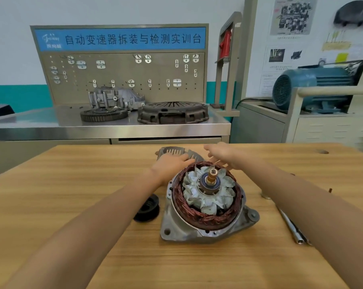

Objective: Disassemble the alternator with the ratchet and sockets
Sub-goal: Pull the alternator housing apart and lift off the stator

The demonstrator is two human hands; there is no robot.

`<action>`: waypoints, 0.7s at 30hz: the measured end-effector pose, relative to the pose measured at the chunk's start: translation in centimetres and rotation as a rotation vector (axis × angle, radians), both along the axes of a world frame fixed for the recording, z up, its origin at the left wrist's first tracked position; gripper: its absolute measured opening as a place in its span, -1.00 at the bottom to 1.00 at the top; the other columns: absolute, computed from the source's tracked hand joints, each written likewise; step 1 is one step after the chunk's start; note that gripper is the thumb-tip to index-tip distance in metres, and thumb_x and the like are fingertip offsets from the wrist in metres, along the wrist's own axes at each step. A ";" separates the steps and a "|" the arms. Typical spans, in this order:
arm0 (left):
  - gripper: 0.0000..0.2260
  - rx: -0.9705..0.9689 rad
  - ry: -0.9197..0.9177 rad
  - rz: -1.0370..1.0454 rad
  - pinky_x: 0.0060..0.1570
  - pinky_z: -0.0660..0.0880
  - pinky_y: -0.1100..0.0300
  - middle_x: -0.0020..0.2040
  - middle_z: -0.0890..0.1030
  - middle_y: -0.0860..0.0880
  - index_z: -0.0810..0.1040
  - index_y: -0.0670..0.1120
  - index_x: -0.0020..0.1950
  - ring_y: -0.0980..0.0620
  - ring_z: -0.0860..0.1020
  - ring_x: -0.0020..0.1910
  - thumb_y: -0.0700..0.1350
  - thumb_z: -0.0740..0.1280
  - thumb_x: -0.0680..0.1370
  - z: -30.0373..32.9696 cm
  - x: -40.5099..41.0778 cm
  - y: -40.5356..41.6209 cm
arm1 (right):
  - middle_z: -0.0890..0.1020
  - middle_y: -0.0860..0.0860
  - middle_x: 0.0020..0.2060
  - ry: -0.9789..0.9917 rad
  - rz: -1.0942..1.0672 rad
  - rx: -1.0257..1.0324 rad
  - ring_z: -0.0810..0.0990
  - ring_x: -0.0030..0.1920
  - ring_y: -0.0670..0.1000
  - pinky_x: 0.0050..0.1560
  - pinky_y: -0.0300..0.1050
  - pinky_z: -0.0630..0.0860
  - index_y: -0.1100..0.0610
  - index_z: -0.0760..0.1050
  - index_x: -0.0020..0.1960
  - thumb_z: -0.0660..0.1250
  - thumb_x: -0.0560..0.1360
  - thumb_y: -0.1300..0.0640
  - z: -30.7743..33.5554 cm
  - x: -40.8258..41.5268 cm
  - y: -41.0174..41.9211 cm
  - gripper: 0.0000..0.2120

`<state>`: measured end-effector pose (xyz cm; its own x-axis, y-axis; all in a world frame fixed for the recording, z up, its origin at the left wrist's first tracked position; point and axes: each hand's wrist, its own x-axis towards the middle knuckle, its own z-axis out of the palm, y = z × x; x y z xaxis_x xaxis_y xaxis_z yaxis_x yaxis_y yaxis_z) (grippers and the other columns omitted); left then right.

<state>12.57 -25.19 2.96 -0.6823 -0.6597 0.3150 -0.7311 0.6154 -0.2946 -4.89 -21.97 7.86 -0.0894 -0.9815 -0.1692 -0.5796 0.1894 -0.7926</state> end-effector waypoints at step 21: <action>0.18 0.889 0.553 -0.165 0.48 0.14 0.16 0.55 -0.05 0.24 -0.28 0.23 0.52 0.23 0.10 0.50 0.30 0.53 0.22 0.7 4.5 12.2 | 0.20 -0.73 0.07 0.026 0.490 -0.461 0.22 0.17 -0.60 0.05 -0.69 0.21 -0.72 -0.05 0.09 0.50 0.10 -0.27 -5.6 -3.8 13.6 -0.13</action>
